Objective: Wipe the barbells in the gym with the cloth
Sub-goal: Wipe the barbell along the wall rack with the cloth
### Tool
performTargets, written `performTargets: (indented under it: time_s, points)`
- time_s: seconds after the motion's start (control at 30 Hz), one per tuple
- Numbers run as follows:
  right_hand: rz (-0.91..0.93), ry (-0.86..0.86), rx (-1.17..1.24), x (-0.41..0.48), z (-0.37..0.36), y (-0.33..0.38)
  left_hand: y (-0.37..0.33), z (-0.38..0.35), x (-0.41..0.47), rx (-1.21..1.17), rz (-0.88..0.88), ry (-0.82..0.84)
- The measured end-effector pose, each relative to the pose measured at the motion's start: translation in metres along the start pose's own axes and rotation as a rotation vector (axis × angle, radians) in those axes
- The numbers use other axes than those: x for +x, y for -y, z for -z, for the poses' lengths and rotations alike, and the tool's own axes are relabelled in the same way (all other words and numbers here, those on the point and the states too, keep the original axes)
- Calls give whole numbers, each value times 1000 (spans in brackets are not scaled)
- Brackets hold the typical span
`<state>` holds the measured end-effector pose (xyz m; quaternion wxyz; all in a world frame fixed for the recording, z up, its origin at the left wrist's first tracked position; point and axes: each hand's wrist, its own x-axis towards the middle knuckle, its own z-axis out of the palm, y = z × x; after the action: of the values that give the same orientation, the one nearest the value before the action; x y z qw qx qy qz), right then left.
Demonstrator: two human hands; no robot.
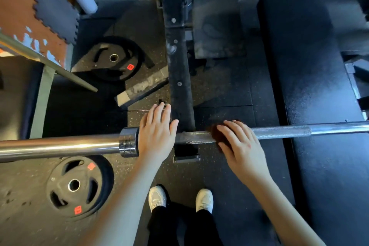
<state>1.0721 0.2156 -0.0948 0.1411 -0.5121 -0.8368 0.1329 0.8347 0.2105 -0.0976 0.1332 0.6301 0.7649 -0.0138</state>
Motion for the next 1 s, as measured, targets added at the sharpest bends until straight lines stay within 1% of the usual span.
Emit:
performTargets:
  time_s: [0.07, 0.13, 0.17, 0.2, 0.23, 0.3, 0.33, 0.4, 0.5, 0.6, 0.63, 0.7, 0.77, 0.8, 0.87, 0.93, 1.0]
  points:
    - [-137, -45, -13, 5, -2, 1, 1, 0, 3, -10, -2, -15]
    - [-276, -102, 42, 17, -12, 21, 1, 2, 7, -22, -4, -30]
    - [-273, -99, 83, 25, -17, 35, 2, 2, 8, -32, -3, -37]
    - [-208, -71, 117, 30, -21, 48, 2, 3, 10, -42, 2, -44]
    - [-105, -28, 133, 33, -25, 58, 3, 3, 12, -52, 10, -47]
    - [63, 50, 122, 36, -22, 56, 3, 4, 19, -71, 22, -39]
    - [93, 64, 116, 36, -18, 45, 4, 5, 23, -73, 25, -38]
    - [66, 49, 96, 33, -10, 19, 3, 8, 30, -65, 32, -52]
    - [-64, -39, 26, 28, -5, -4, -2, 8, 27, -80, 60, -106]
    - [-217, -133, 62, 36, -19, 22, -5, 1, 18, -16, 17, -124]
    - [-198, -121, 98, 39, -24, 35, -5, 0, 20, -6, 19, -132]
    - [-39, -29, 139, 39, -29, 54, -4, 0, 24, -1, 33, -137]
    - [99, 48, 137, 41, -23, 48, -5, 2, 30, -4, 46, -117]
    - [116, 57, 135, 42, -19, 36, -5, 2, 34, -11, 53, -102]
    - [51, 26, 101, 41, -10, 7, -5, 5, 40, -15, 58, -86]
    - [-88, -54, 44, 37, -3, -10, -5, 7, 46, -8, 56, -96]
    - [-231, -129, 37, 39, -9, 3, -5, 8, 51, -7, 62, -127]
